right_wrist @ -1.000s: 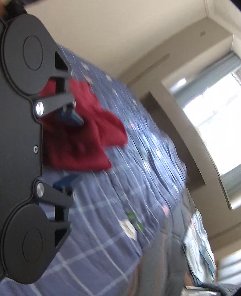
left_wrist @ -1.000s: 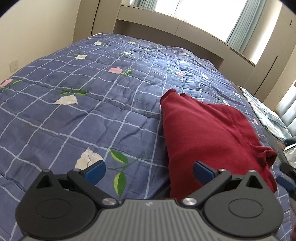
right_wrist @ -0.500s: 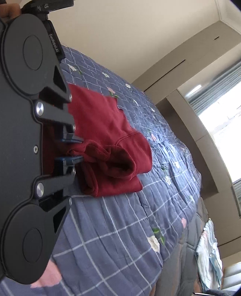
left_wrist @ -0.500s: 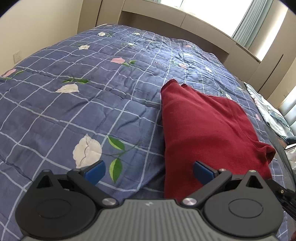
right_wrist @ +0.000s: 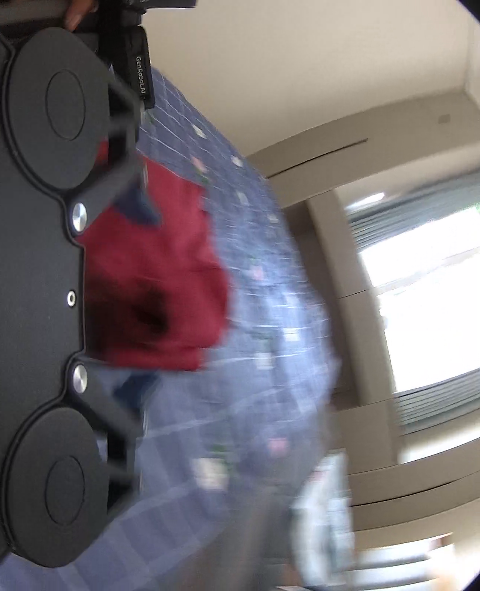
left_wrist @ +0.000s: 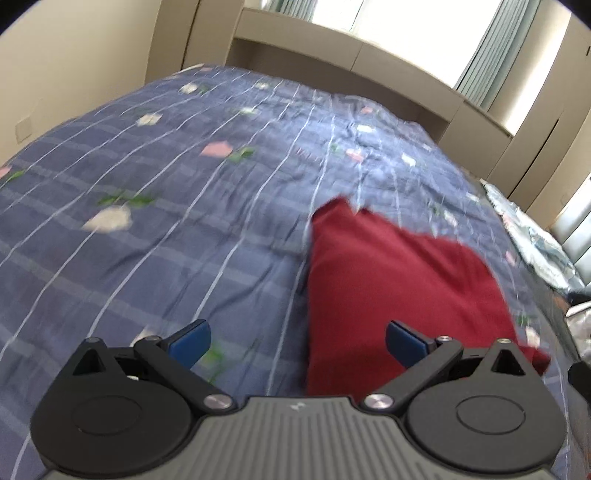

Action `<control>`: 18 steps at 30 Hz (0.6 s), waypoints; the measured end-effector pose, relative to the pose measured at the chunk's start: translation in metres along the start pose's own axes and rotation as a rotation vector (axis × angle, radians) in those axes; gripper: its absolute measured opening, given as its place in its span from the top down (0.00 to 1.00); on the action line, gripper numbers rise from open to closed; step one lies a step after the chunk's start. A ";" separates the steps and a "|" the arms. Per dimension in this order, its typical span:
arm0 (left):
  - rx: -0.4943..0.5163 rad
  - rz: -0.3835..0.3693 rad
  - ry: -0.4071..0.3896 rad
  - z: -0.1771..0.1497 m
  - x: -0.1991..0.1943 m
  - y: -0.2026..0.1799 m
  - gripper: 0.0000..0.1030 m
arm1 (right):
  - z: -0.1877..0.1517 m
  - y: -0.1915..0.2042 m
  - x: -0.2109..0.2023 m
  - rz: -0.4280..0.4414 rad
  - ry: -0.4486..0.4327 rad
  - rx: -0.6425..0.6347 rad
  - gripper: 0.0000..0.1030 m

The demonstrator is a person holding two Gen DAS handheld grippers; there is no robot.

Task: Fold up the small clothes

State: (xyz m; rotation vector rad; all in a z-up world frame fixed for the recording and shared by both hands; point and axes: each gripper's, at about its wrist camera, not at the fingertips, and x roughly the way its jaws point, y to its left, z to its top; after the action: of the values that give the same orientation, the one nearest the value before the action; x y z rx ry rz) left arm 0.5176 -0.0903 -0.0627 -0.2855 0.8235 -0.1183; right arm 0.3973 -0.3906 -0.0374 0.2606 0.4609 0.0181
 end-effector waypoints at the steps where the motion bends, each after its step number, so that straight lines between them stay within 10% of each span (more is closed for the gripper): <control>1: 0.006 0.006 -0.006 0.007 0.009 -0.004 0.00 | 0.008 0.003 0.011 -0.009 -0.016 -0.052 0.06; 9: 0.062 0.122 -0.015 0.044 0.087 -0.027 0.00 | 0.030 -0.005 0.163 -0.166 0.054 -0.295 0.06; 18: 0.063 0.124 -0.008 0.035 0.111 -0.021 0.00 | 0.006 -0.052 0.178 -0.207 0.085 -0.147 0.01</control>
State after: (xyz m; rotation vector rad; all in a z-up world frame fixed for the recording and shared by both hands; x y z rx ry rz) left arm 0.6185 -0.1269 -0.1117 -0.1751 0.8261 -0.0263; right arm 0.5571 -0.4285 -0.1233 0.0671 0.5668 -0.1396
